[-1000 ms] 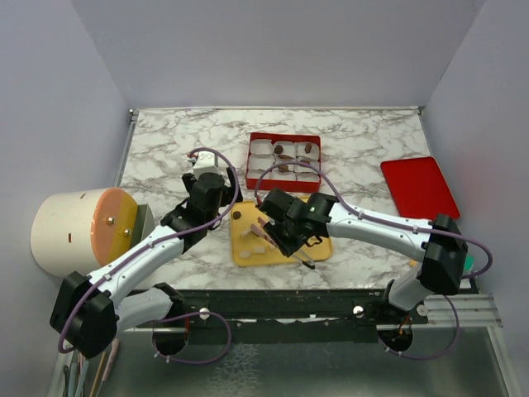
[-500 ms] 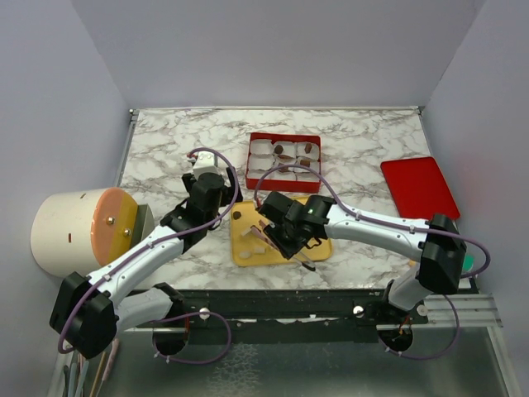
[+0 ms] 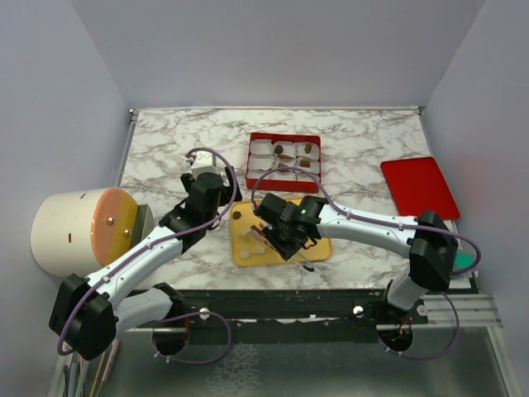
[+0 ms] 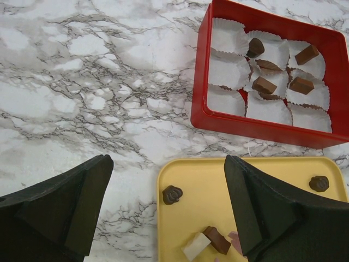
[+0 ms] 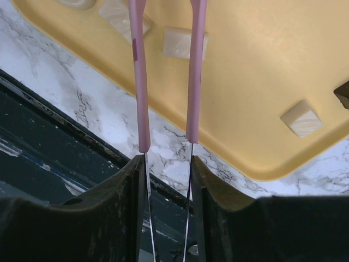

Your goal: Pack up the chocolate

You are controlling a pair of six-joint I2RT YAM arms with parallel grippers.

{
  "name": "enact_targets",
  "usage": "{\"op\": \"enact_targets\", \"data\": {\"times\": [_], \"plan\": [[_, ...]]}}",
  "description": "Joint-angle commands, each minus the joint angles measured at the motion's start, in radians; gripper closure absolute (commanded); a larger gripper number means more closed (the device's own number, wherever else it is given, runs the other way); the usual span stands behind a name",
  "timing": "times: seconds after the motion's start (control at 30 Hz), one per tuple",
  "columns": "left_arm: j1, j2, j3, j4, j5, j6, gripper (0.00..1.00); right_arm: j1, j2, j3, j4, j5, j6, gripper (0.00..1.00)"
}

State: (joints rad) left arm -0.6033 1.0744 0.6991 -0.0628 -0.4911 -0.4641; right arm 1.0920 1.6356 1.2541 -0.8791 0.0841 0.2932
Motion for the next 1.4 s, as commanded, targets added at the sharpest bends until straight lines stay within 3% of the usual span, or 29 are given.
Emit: {"op": "enact_targets", "data": {"times": [0.0, 0.53, 0.8, 0.97, 1.37], "plan": [[0.005, -0.019, 0.002, -0.010, -0.010, -0.005, 0.06, 0.008, 0.033, 0.035, 0.023, 0.010, -0.015, 0.59], [0.017, -0.016, -0.009, 0.014, 0.010, 0.002, 0.06, 0.005, 0.092, 0.074, 0.019, 0.049, -0.031, 0.61], [0.025, -0.013, -0.011, 0.023, 0.018, 0.001, 0.06, -0.003, 0.096, 0.064, -0.012, 0.083, -0.011, 0.93], [0.030, -0.016, -0.006, 0.021, 0.018, 0.001, 0.06, -0.003, 0.067, 0.080, -0.035, 0.100, 0.004, 0.99], [0.035, -0.029, 0.011, -0.005, -0.019, -0.019, 0.06, -0.044, 0.017, 0.231, -0.107, 0.224, 0.040, 0.98]]}}
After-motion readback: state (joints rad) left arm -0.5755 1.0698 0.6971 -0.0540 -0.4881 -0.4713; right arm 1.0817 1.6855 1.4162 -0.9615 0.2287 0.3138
